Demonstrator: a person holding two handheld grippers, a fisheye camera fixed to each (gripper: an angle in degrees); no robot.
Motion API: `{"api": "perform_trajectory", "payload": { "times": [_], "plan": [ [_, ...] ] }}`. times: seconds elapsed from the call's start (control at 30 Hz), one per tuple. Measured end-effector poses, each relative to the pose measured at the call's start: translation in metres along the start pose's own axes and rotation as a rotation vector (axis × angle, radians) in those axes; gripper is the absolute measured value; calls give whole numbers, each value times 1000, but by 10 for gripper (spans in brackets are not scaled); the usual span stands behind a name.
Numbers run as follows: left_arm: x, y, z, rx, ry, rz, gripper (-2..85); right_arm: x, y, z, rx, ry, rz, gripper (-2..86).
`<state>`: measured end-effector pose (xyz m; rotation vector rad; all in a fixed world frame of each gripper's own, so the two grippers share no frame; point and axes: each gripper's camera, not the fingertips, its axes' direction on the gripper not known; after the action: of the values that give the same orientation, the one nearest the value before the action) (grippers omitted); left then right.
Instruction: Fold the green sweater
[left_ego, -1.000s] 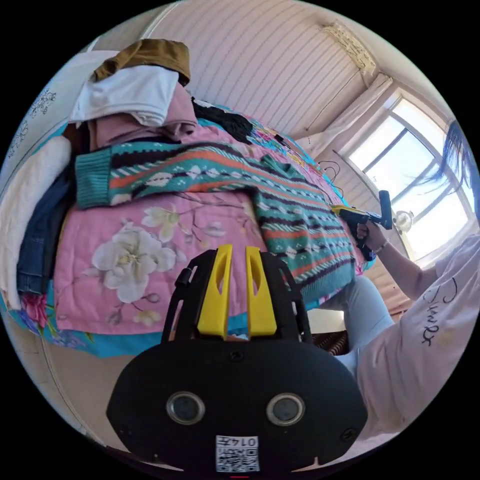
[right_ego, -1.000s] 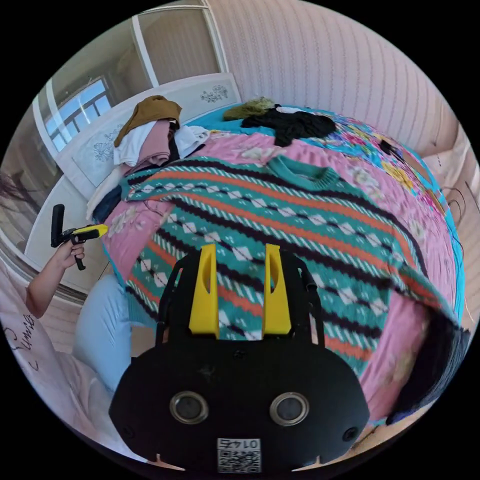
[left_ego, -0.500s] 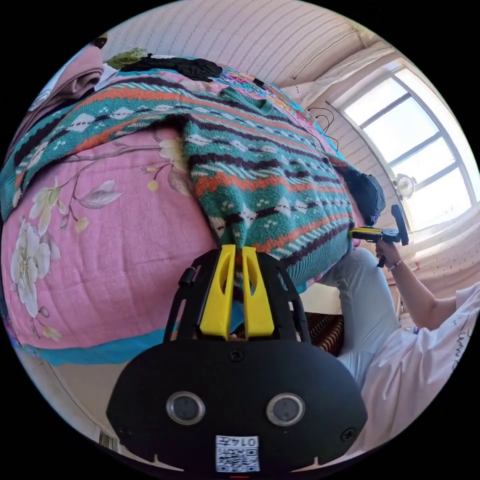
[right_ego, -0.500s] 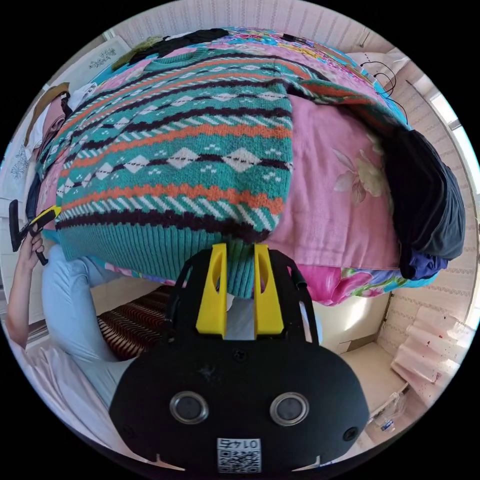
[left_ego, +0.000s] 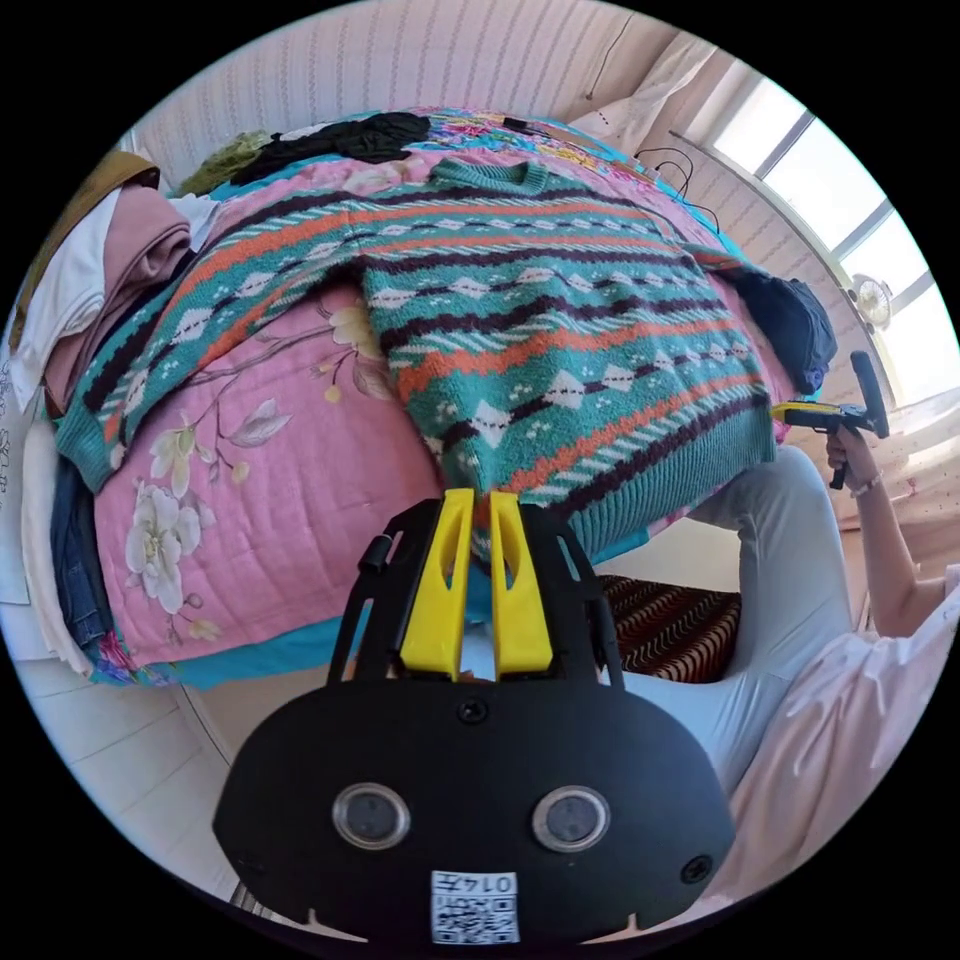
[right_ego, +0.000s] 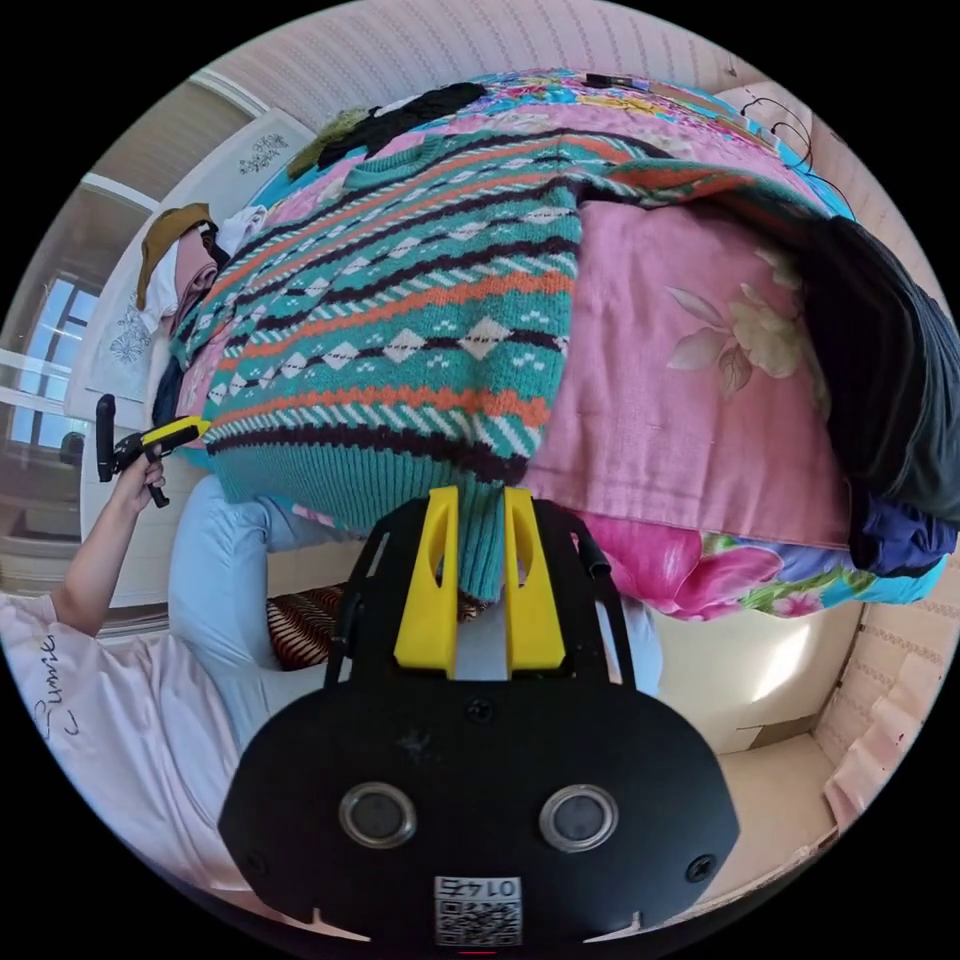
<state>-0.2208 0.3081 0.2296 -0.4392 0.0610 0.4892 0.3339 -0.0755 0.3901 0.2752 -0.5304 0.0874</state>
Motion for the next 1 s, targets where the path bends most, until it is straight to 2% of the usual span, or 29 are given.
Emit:
{"api": "perform_trajectory", "payload": {
  "times": [0.1, 0.17, 0.3, 0.37, 0.5, 0.57, 0.6, 0.7, 0.83, 1.0],
  "plan": [
    [21, -9, -18, 13, -96, 36, -7, 33, 16, -31, 210, -89, 52, 77],
    [34, -21, -30, 33, -125, 62, -7, 52, 23, -47, 361, -52, 83, 80],
    [63, -69, -46, 164, -14, 54, 10, 99, 14, -69, 626, 54, 190, 113],
    [80, -96, -45, 194, 23, 67, 34, 119, -2, -75, 679, 42, 230, 127],
    [130, -159, -30, 203, 145, 155, 51, 164, -49, -80, 686, 111, 382, 167],
    [157, -185, -22, 207, 172, 217, 51, 187, -59, -82, 697, 52, 458, 159],
    [175, -203, -16, 202, 177, 264, 51, 199, -61, -84, 713, 2, 468, 118],
    [225, -250, 3, 179, 176, 406, 52, 227, -58, -84, 674, -69, 456, 44],
    [294, -312, 29, 160, 164, 588, 56, 243, -36, -81, 676, -51, 358, 28],
    [409, -406, 78, 151, 59, 786, 62, 266, -21, -79, 667, -105, 299, 19]
  ]
}}
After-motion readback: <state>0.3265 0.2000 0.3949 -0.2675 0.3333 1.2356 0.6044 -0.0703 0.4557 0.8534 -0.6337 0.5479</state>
